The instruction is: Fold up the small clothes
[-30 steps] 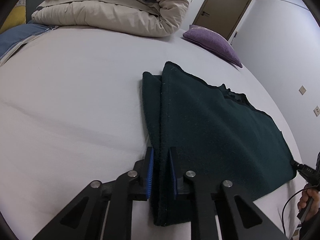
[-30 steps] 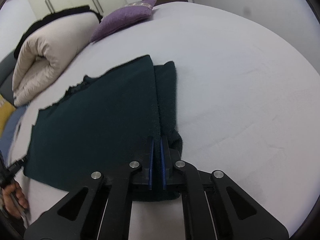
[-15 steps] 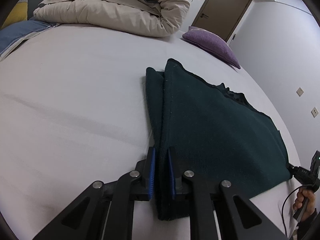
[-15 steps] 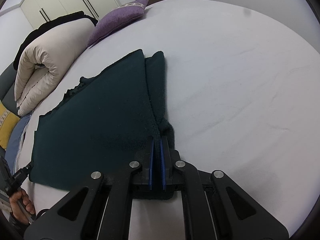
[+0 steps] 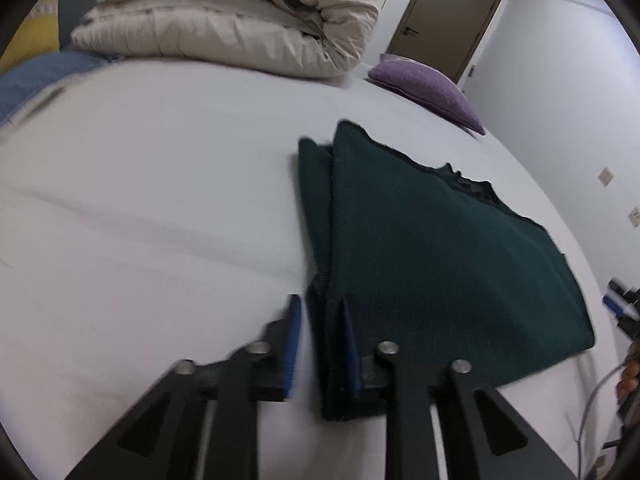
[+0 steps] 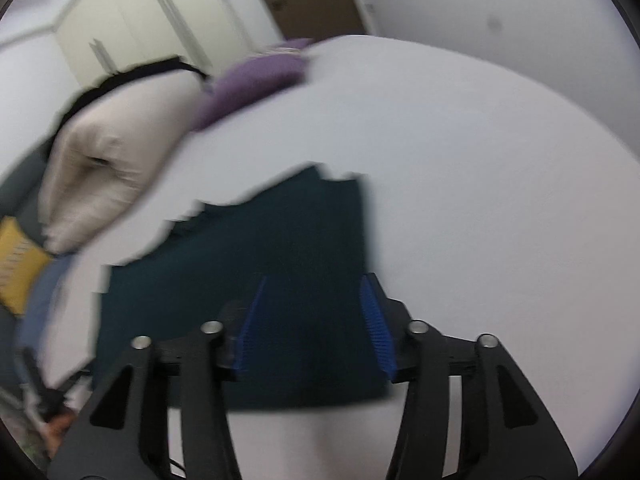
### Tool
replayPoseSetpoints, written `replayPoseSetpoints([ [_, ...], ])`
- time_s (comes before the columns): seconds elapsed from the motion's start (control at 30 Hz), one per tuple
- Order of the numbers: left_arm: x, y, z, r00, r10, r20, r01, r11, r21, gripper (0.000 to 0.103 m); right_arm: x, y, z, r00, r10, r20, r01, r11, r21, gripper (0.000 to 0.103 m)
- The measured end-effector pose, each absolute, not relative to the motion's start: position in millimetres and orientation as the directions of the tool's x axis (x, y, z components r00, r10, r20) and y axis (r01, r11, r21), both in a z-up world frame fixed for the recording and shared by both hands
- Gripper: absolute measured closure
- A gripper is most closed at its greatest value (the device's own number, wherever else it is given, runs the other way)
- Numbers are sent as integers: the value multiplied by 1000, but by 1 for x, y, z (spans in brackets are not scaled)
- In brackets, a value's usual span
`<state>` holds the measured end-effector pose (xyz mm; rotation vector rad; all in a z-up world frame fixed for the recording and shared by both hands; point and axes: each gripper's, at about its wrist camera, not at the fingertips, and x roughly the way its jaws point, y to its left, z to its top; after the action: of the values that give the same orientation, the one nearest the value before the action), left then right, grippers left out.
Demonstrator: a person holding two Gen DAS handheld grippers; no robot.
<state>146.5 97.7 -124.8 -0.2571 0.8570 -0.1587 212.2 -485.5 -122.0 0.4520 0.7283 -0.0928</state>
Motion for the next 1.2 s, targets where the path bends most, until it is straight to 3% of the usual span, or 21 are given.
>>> replayPoseSetpoints([
  [0.07, 142, 88, -104, 695, -198, -691, 33, 969, -245, 78, 231, -471, -123, 742, 179, -646, 159, 889, 429, 52],
  [0.2, 169, 38, -78, 720, -192, -667, 130, 981, -143, 55, 278, -438, -138, 709, 347, -614, 39, 850, 525, 52],
  [0.4, 255, -33, -78, 721, -159, -674, 219, 976, 4, 55, 356, -375, -174, 601, 521, -606, -32, 773, 633, 51],
  [0.57, 295, -45, -109, 671, -107, -734, 214, 975, 53, 55, 395, -370, -197, 580, 528, -620, 10, 757, 654, 53],
  [0.63, 295, -32, -128, 635, -123, -763, 197, 980, 6, 55, 403, -392, -202, 612, 511, -604, 53, 736, 675, 53],
  [0.73, 294, -3, -130, 625, -258, -737, 193, 965, -175, 60, 404, -440, -214, 665, 482, -570, 121, 684, 719, 57],
  [0.8, 295, 9, -131, 615, -297, -730, 191, 955, -228, 68, 399, -473, -218, 700, 451, -554, 145, 670, 728, 72],
  [0.87, 294, 16, -131, 619, -318, -718, 188, 948, -258, 69, 384, -507, -219, 740, 412, -532, 166, 655, 738, 80],
  [0.93, 290, 24, -128, 636, -300, -711, 155, 952, -263, 69, 366, -540, -218, 781, 346, -519, 213, 635, 743, 80],
  [1.0, 283, 38, -126, 643, -295, -707, 118, 950, -290, 69, 347, -562, -208, 798, 268, -539, 273, 638, 720, 67],
  [1.07, 267, 45, -120, 642, -260, -722, 76, 958, -277, 67, 325, -572, -198, 805, 202, -557, 323, 639, 698, 62],
  [1.2, 213, 33, -105, 631, -346, -695, 106, 925, -364, 55, 293, -535, -179, 802, 303, -515, 210, 664, 718, 62],
])
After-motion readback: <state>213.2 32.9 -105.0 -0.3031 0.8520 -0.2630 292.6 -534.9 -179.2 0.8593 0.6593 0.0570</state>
